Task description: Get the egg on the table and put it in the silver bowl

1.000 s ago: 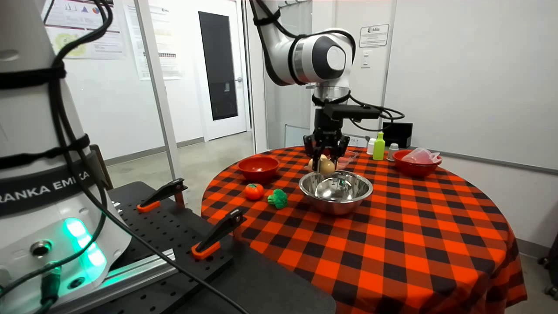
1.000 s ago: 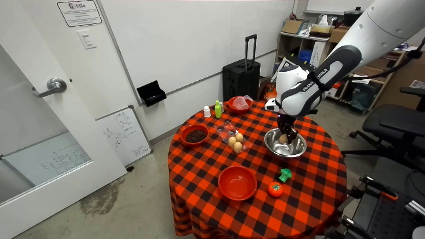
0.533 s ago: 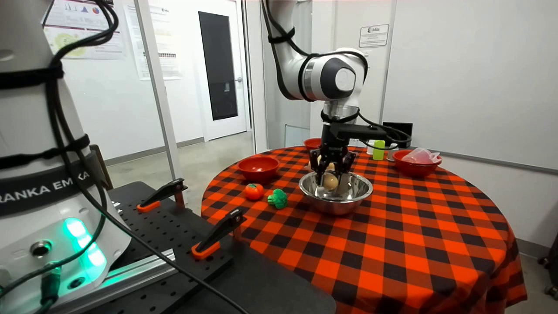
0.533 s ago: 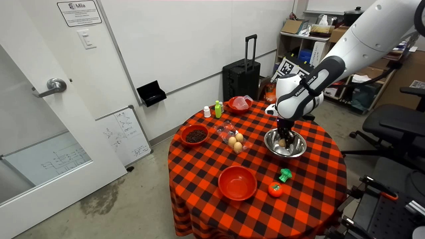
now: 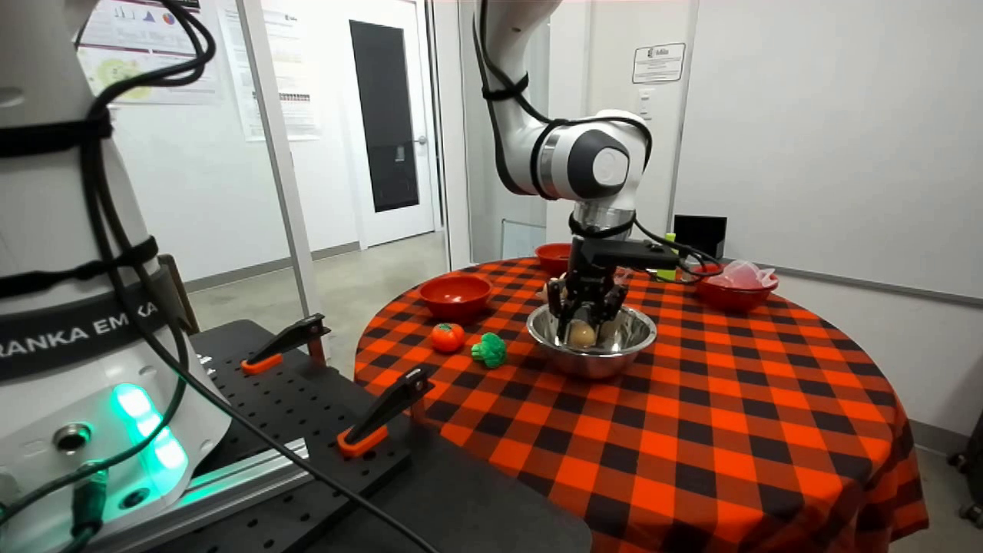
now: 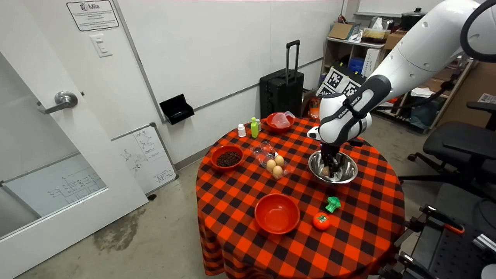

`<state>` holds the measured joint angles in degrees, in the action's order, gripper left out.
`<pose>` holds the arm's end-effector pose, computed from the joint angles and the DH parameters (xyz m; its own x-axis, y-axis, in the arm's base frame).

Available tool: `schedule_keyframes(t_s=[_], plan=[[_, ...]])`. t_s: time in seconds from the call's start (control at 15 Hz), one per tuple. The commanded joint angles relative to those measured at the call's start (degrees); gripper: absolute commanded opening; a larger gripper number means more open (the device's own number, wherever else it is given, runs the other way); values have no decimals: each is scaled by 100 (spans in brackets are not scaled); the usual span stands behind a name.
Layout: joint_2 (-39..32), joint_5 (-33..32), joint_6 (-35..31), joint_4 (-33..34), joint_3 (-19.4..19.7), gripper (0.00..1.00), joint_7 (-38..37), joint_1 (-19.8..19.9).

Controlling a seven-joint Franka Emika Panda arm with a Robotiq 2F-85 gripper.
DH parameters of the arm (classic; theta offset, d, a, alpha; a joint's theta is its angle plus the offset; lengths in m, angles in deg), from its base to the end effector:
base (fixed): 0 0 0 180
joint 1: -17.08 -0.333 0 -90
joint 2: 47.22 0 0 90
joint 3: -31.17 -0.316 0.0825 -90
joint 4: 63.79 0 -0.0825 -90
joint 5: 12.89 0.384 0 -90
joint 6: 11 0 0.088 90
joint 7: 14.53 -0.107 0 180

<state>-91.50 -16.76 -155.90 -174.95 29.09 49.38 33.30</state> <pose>0.5641 -0.1406 0.0657 0.5988 0.7967 -0.0825 0.7807 -0.6035 -0.1622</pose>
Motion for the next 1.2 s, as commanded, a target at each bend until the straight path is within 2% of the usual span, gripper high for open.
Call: schedule_keyframes(t_s=[0.0,0.13,0.4,0.6,0.67,0.87,1.13], plan=[[-212,59,-38,215,-50,70,-174,1],[-253,46,-34,235,-50,72,-253,-5],[-269,32,-47,227,-47,62,-375,-14],[-165,-4,-77,144,-31,63,-466,-38],[-92,-9,-98,94,-55,77,-445,-26],[89,-48,-202,-27,-45,98,-464,-66],[477,-112,-252,-235,-19,100,-501,-176]])
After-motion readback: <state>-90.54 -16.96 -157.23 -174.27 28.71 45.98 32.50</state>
